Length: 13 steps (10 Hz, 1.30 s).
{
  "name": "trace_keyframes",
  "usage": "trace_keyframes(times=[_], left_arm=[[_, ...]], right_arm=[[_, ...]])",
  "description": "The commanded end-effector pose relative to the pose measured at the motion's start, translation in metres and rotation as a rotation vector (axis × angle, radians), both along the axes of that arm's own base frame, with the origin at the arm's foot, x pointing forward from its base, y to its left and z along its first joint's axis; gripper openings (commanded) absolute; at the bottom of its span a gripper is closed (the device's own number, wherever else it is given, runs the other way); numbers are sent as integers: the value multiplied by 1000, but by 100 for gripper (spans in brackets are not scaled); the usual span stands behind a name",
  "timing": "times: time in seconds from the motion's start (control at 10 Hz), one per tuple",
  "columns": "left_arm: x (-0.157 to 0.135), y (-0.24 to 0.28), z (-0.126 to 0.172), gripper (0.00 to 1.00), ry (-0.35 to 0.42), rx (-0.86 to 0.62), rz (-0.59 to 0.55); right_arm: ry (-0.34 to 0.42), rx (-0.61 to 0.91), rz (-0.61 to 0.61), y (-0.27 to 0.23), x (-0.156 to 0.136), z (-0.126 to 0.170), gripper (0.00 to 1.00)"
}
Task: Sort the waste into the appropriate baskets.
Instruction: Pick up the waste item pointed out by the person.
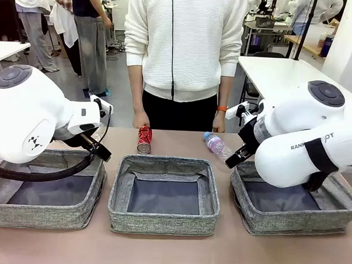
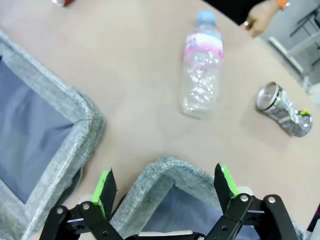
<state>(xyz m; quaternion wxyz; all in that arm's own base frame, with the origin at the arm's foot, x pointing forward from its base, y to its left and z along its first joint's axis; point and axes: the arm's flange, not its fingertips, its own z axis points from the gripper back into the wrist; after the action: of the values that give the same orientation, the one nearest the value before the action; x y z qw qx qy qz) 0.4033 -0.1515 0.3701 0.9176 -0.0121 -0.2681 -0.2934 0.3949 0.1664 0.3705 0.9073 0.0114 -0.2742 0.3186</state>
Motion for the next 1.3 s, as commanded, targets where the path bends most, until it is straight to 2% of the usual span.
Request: trace_keyframes(times=[0.0,0.9,1.0,1.1,1.2], left_arm=[[0,0,0,100,0,0,0],[0,0,0,100,0,0,0],[-25,-4,50,100,-38,29,-24],[-73,-5,107,100,-115,47,-38],[-143,-4,157,100,-249,88,-34]], right_arm=[[0,0,0,0,0,0,100],[0,0,0,0,0,0,100],[-67,1,40,-5,-19,47,100],[-164,13,94,-14,-54,102,100],[-270,10,158,-28,-110,148,100]])
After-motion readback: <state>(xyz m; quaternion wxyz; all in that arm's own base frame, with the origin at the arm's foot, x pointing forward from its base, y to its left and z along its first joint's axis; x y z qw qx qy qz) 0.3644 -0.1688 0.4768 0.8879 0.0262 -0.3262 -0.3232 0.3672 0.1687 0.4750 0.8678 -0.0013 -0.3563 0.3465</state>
